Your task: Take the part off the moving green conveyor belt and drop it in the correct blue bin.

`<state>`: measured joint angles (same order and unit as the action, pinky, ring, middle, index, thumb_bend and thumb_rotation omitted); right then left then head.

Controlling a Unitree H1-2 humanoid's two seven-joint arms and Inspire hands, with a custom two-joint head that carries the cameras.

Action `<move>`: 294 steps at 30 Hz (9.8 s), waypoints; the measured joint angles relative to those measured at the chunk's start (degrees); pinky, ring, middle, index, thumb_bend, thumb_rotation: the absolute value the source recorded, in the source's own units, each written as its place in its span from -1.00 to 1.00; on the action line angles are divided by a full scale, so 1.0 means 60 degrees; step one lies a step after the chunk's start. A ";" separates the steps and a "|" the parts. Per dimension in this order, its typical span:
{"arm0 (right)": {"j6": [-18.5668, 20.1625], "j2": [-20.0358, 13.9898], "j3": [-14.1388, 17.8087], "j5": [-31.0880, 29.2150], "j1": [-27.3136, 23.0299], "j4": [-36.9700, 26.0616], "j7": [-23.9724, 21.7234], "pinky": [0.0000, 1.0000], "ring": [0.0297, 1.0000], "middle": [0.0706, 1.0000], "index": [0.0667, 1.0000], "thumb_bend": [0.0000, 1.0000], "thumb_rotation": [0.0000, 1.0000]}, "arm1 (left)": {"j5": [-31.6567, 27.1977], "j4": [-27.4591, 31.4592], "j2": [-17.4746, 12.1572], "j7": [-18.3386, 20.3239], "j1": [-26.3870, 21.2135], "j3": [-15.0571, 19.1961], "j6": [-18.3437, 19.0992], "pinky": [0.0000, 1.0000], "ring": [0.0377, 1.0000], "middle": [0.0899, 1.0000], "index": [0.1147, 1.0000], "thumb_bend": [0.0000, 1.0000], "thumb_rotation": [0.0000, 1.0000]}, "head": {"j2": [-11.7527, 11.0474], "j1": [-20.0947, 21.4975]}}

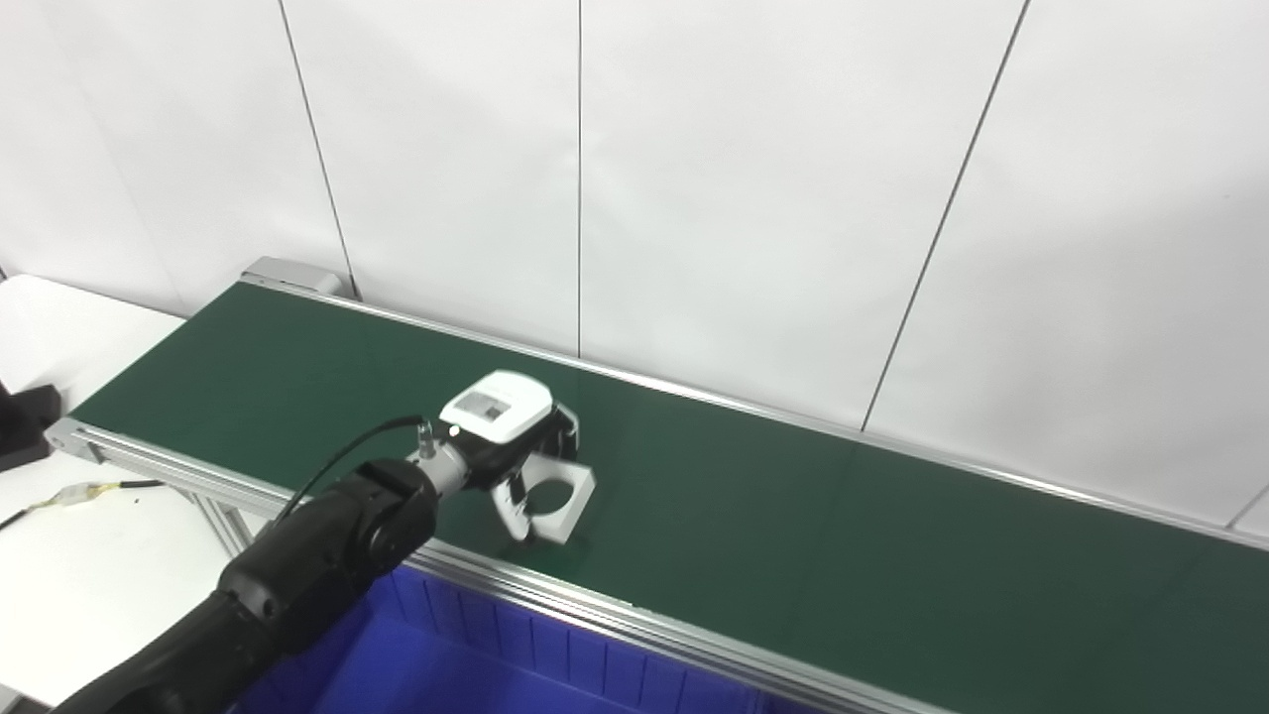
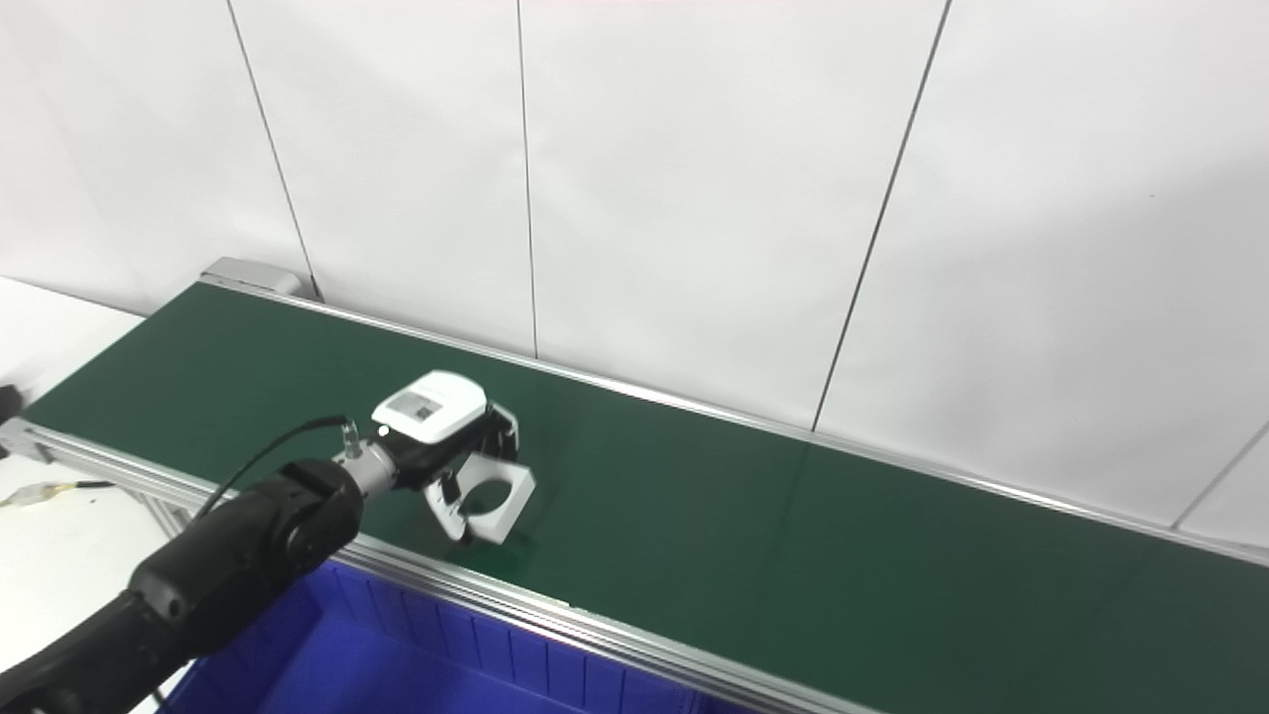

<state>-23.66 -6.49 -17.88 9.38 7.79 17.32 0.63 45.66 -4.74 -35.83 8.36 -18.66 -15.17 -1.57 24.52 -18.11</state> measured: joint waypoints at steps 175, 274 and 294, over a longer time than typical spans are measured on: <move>0.1578 0.0098 0.0993 0.0057 0.0846 -0.3579 -0.1171 0.31 0.44 0.53 0.68 0.34 0.38 | 0.0649 0.2478 0.2020 0.2779 0.3898 -0.1130 0.0447 0.40 0.41 0.38 -0.14 0.04 -0.91 | 0.4541 0.1450; 0.0269 0.0308 0.0838 0.0297 0.1138 -0.1593 -0.0835 0.29 0.45 0.54 0.64 0.31 0.40 | -0.6643 -0.0087 0.5733 -0.0150 0.6159 0.0785 -0.3427 0.37 0.43 0.48 0.50 0.12 0.82 | 0.1099 0.3735; 0.0185 0.0573 0.0627 0.0565 0.0830 -0.0907 -0.0535 0.27 0.43 0.51 0.59 0.49 0.30 | -0.7137 -0.0687 0.5496 -0.0101 0.5976 0.1057 -0.3769 0.35 0.44 0.46 0.54 0.38 0.87 | 0.0425 0.4893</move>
<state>-22.55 -3.05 -14.12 12.77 12.77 11.88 -2.58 2.84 -8.87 -2.85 7.75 17.20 -8.83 -24.18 27.07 11.25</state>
